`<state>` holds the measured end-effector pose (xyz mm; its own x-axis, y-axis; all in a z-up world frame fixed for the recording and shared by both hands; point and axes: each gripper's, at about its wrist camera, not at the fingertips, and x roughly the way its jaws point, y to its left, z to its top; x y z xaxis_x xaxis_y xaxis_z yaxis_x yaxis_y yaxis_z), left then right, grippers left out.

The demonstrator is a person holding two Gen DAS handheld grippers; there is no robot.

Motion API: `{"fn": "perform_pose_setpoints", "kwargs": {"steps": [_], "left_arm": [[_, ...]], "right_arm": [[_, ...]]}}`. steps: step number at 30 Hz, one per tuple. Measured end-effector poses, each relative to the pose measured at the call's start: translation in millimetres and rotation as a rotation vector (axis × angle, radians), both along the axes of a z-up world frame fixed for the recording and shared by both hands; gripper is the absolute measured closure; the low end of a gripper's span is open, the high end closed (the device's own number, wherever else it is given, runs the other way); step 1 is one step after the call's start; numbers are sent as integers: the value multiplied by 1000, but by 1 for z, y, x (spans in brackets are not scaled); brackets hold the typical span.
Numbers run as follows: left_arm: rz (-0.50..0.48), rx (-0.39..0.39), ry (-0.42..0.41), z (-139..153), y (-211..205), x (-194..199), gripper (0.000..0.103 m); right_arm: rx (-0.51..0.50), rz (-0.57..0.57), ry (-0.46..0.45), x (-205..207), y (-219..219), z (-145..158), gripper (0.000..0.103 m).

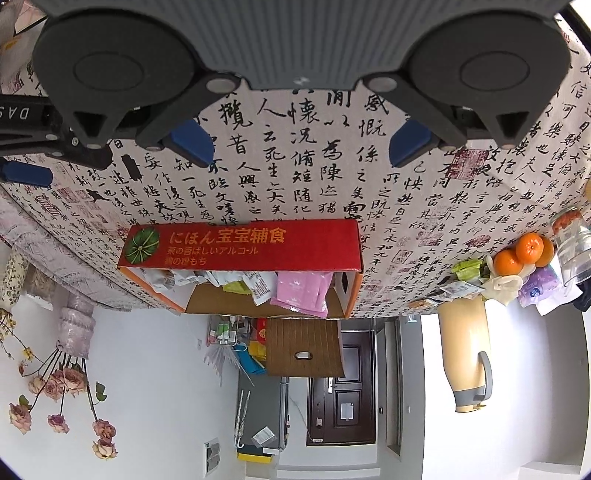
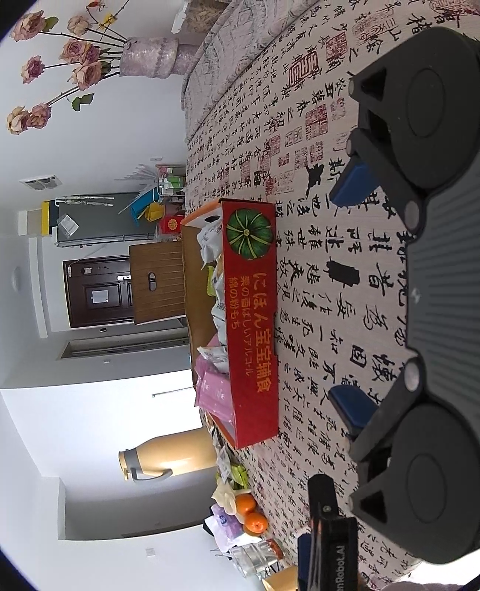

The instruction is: Organize snacks

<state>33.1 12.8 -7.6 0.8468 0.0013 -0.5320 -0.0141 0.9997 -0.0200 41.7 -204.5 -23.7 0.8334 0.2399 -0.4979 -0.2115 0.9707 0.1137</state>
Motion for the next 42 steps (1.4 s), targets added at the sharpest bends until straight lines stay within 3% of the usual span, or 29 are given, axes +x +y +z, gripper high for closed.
{"fn": "perform_pose_setpoints", "kwargs": {"steps": [42], "left_arm": [[-1,-1,-8,2,-3,-3,0]], "right_arm": [[-7,0,4,-2,-1,-3,0]]}}
